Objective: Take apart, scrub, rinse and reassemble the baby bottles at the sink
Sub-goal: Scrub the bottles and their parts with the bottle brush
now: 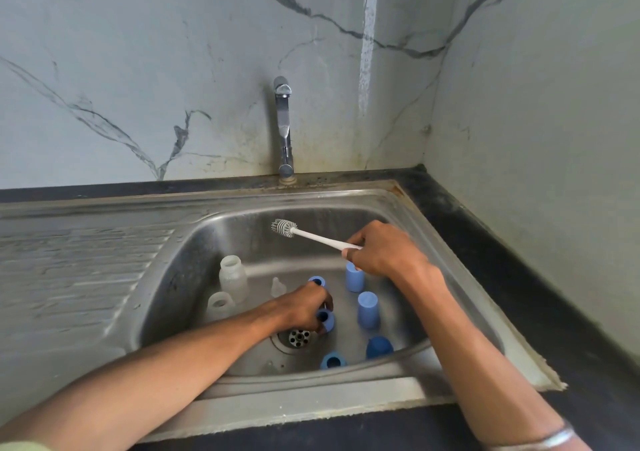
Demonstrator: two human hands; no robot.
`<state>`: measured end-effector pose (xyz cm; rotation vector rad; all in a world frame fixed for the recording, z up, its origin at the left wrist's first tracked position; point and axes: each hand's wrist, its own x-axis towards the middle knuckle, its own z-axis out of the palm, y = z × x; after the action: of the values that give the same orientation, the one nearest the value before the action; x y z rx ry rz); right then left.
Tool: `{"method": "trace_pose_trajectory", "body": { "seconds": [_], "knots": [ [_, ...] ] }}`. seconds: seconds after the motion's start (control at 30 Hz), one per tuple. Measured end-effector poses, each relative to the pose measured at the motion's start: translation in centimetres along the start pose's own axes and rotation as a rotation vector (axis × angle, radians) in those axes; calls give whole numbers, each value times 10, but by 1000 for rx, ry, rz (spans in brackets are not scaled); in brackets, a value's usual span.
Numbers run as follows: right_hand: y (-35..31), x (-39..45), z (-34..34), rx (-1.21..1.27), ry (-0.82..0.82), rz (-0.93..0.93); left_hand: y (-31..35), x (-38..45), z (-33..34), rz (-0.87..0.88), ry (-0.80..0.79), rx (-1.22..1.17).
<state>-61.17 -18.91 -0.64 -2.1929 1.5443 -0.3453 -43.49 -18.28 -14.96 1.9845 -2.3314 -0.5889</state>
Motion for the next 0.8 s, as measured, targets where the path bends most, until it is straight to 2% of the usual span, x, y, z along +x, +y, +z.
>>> {"method": "trace_pose_trajectory", "body": {
  "seconds": [0.3,0.47,0.57,0.8],
  "knots": [
    [3,2,-1,13,-12,2,0,4,3,-24,-40,11],
    [6,4,-5,39,25,9,13,7,-3,40,157,-67],
    [5,3,-4,39,27,-2,34,14,-3,118,194,-86],
    [3,1,-1,30,20,-12,52,23,1,225,88,-13]
  ]
}}
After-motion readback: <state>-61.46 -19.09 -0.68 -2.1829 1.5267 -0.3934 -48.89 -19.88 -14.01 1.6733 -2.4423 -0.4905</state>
